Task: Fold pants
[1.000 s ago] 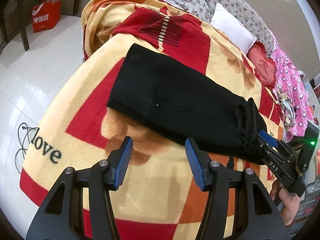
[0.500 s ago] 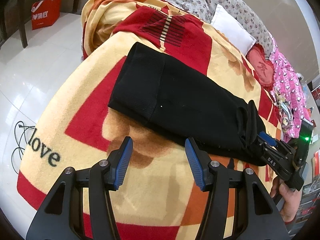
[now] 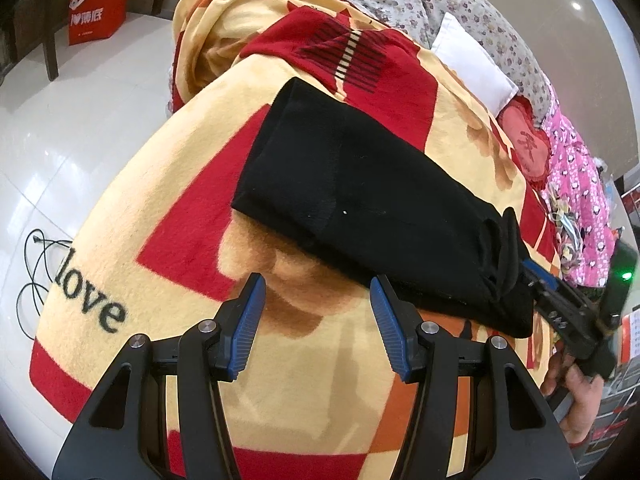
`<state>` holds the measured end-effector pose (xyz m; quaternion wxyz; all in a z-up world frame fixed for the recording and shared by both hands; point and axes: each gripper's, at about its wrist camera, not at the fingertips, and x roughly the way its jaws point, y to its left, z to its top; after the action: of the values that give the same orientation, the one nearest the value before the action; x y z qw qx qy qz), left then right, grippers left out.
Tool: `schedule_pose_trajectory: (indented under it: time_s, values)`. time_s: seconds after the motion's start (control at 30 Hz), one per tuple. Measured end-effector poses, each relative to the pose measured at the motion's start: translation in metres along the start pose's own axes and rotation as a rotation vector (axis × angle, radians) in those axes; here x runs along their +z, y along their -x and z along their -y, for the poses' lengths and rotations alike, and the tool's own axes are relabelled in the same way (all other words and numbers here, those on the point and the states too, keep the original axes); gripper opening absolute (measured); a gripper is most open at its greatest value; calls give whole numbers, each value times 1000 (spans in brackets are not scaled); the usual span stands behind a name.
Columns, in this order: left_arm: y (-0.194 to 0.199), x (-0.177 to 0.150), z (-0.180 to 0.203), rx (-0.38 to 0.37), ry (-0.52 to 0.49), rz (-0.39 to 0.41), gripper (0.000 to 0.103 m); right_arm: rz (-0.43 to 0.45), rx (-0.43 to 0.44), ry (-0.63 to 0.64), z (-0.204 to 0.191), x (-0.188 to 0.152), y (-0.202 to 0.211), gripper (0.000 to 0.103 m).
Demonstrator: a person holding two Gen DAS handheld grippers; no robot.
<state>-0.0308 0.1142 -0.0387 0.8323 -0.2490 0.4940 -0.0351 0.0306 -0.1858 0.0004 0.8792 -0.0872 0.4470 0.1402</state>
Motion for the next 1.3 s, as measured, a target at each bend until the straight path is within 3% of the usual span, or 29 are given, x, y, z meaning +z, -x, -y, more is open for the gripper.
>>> schedule_pose_trajectory:
  time_s: [0.1,0.17,0.4,0.57,0.73,0.83,0.87,0.9,0.93,1.03,1.3]
  values:
    - [4,-1,-4,2,38,14,57,31,123,30,-17,16,-3,38]
    - [8,-1,-7,7,62,36,68,30,176,63,-31,28,-11,39]
    - [-7,12,-1,50,124,32,69,63,367,189,-96,87,-50,42]
    - [-20,19,4,91,135,43,70,30,433,310,-139,112,-87,43]
    - [-26,27,8,102,135,62,79,-43,502,390,-165,116,-118,44]
    - [-29,30,9,97,120,76,79,-7,508,389,-169,110,-123,44]
    - [-30,31,9,88,116,81,78,8,518,370,-166,108,-123,38]
    - [-31,31,9,63,115,81,62,15,533,348,-163,107,-121,32]
    - [-32,32,9,48,120,73,36,23,561,308,-157,106,-117,21]
    - [-23,33,17,4,91,96,17,68,634,210,-134,107,-98,14]
    - [36,14,128,-135,-267,249,15,342,689,-32,-10,83,16,12]
